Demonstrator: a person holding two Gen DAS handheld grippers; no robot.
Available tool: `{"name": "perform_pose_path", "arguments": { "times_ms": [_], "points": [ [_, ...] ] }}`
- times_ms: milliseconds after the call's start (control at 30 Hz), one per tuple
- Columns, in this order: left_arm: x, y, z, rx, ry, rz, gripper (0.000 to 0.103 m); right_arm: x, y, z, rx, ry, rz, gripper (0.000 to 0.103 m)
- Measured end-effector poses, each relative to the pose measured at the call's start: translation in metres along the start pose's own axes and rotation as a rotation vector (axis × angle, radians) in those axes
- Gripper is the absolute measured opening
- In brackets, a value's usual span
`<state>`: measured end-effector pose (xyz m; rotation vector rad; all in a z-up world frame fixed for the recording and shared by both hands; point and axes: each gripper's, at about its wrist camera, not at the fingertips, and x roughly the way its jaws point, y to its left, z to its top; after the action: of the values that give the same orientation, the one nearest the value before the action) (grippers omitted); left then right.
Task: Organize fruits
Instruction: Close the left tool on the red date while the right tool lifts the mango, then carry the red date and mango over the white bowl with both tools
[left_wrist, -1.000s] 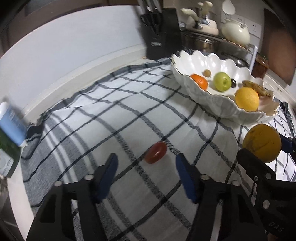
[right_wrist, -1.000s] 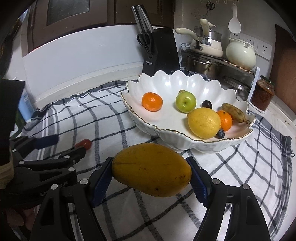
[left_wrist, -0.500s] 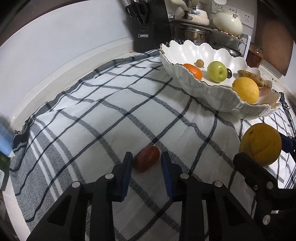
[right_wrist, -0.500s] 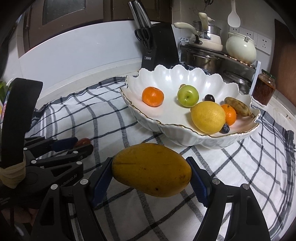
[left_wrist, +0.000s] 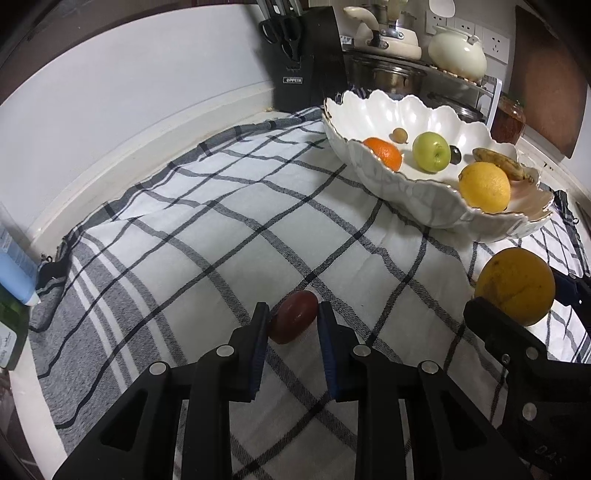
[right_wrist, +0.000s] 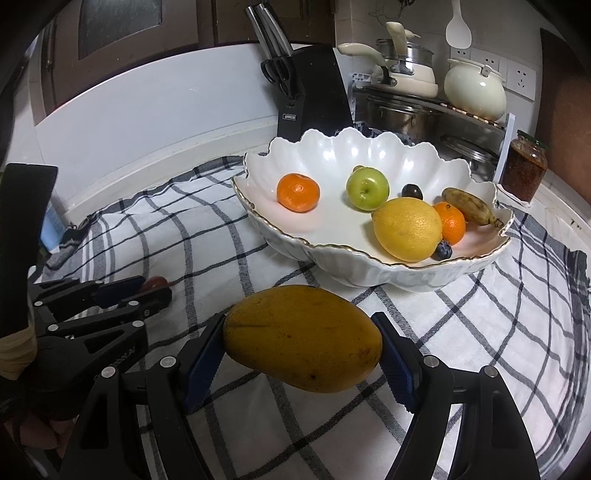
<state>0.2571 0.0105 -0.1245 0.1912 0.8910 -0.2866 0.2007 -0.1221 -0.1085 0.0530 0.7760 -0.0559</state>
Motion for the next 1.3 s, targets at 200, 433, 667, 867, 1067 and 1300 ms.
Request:
{"name": "perform_pose_path", "arguments": {
  "times_ms": [200, 433, 667, 867, 1067, 1300],
  "points": [
    [-0.017, -0.005, -0.002, -0.004, -0.019, 0.004, 0.027, -0.012, -0.004, 0.001, 0.009, -0.02, 0.003, 0.078],
    [-0.038, -0.015, -0.001, -0.002, -0.047, 0.003, 0.027, -0.031, -0.011, 0.002, 0.02, -0.055, 0.005, 0.078],
    [-0.062, -0.028, 0.005, 0.004, -0.088, -0.005, 0.027, -0.053, -0.021, 0.006, 0.029, -0.094, 0.002, 0.078],
    [-0.075, -0.038, 0.015, 0.005, -0.117, -0.021, 0.027, -0.067, -0.031, 0.012, 0.031, -0.123, -0.011, 0.078],
    [-0.078, -0.052, 0.031, 0.01, -0.137, -0.049, 0.027, -0.074, -0.046, 0.025, 0.034, -0.148, -0.036, 0.078],
    [-0.071, -0.066, 0.058, 0.018, -0.156, -0.078, 0.027, -0.071, -0.067, 0.045, 0.034, -0.167, -0.078, 0.078]
  ]
}}
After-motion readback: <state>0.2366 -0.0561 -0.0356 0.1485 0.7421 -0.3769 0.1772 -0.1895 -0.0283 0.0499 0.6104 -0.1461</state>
